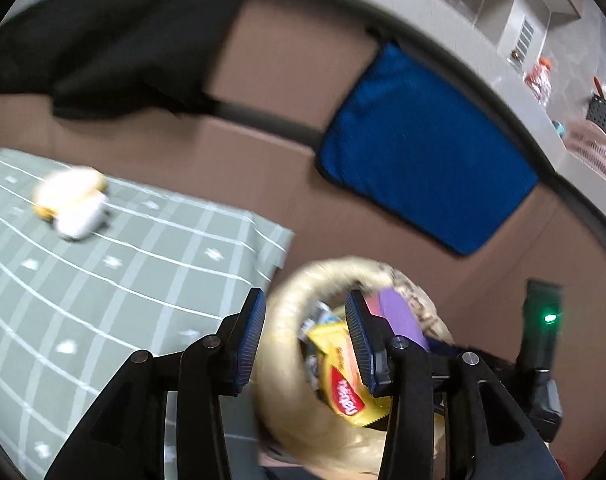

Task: Collect trash
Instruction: 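Carry the sponge and yellow wrapper over the bin and open both grippers, then move both grippers back over the table toward the round mesh pad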

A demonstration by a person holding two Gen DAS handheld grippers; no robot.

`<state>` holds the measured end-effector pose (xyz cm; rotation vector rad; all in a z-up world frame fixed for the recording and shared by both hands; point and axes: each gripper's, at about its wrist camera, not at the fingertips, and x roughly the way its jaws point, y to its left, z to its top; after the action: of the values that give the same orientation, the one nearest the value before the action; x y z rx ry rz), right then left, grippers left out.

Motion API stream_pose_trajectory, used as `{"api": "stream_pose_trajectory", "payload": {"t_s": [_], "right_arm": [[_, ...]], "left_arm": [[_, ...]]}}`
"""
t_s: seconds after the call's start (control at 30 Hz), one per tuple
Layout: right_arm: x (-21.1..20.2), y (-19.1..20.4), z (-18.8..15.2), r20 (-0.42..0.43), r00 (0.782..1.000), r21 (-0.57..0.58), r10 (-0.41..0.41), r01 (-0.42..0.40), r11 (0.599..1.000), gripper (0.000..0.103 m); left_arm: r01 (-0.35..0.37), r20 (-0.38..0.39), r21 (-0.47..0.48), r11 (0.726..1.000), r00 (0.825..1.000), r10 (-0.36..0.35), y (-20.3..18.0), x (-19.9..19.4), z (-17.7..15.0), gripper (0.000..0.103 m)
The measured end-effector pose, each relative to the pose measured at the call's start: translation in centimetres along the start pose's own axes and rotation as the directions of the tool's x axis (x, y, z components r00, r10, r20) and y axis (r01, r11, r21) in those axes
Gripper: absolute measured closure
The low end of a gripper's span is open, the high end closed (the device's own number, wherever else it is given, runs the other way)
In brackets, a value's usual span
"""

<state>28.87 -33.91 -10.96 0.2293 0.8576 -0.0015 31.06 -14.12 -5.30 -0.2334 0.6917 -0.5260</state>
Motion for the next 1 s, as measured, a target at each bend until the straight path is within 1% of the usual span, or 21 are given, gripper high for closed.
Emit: {"api": "stream_pose_trajectory", "payload": {"t_s": [0.13,0.27,0.33,0.37,0.4,0.43,0.47,0.57,0.63,0.67,0.77,0.8,0.87,0.93,0.97,1.0], "right_arm": [[1.5,0.6,0.0,-0.070,0.997,-0.024,-0.036,0.034,0.999,0.042],[3.1,1.4,-0.3,-0.139,0.987,-0.057,-0.084,0.077,0.995,0.042],[3.3,1.7,-0.5,-0.144,0.984,-0.066,-0.105,0.096,0.993,0.042],[3.1,2.0,-0.6,-0.136,0.984,-0.073,-0.116,0.107,0.992,0.041],[3.0,2.1,-0.6,-0.130,0.985,-0.075,-0.117,0.108,0.991,0.039],[2.7,2.3,-0.6,-0.119,0.986,-0.074,-0.116,0.108,0.991,0.034],[2.2,2.6,-0.6,-0.108,0.987,-0.077,-0.117,0.109,0.991,0.032],[0.4,3.5,-0.4,-0.080,0.987,-0.108,-0.138,0.129,0.986,0.031],[-1.3,4.6,-0.1,-0.049,0.989,-0.137,-0.137,0.129,0.982,0.031],[-2.0,5.2,0.1,-0.034,0.991,-0.146,-0.128,0.122,0.982,0.031],[-4.8,7.9,1.1,0.041,0.996,-0.189,-0.075,0.082,0.979,0.031],[-5.8,9.2,1.4,0.084,0.995,-0.212,-0.060,0.077,0.974,0.031],[-6.8,11.1,2.0,0.138,0.990,-0.241,-0.037,0.069,0.968,0.033],[-6.6,13.1,2.9,0.163,0.987,-0.249,-0.018,0.059,0.967,0.035],[-6.2,14.2,3.4,0.167,0.986,-0.257,0.004,0.040,0.966,0.037],[-5.7,15.1,3.7,0.162,0.986,-0.267,0.024,0.020,0.963,0.042]], "left_arm": [[-0.054,0.072,0.030,0.998,0.996,0.052,0.5,-3.2,0.8,0.060],[-0.077,0.112,0.068,0.995,0.991,0.069,0.9,-5.6,1.3,0.060],[-0.095,0.136,0.058,0.994,0.987,0.086,1.6,-7.1,1.6,0.060],[-0.108,0.154,0.039,0.993,0.983,0.101,2.2,-7.8,1.7,0.060],[-0.119,0.169,0.023,0.993,0.979,0.113,2.8,-8.4,1.9,0.060],[-0.133,0.189,0.000,0.991,0.973,0.131,3.7,-9.3,2.1,0.060],[-0.144,0.202,-0.013,0.989,0.969,0.144,4.2,-9.8,2.2,0.060],[-0.185,0.247,-0.070,0.980,0.949,0.196,6.9,-11.7,2.7,0.060],[-0.208,0.261,-0.107,0.972,0.938,0.229,8.6,-12.5,3.0,0.060],[-0.224,0.266,-0.136,0.965,0.930,0.253,9.8,-13.0,3.1,0.060],[-0.257,0.267,-0.197,0.946,0.914,0.304,12.5,-14.1,3.2,0.060],[-0.264,0.267,-0.214,0.940,0.910,0.317,13.4,-14.4,3.2,0.060],[-0.275,0.268,-0.266,0.924,0.899,0.345,15.7,-15.2,2.9,0.060],[-0.275,0.262,-0.316,0.908,0.895,0.362,17.7,-15.6,2.7,0.060],[-0.275,0.258,-0.351,0.895,0.891,0.374,19.0,-15.8,2.4,0.060],[-0.276,0.254,-0.373,0.886,0.888,0.383,19.9,-15.9,2.2,0.060]]}}
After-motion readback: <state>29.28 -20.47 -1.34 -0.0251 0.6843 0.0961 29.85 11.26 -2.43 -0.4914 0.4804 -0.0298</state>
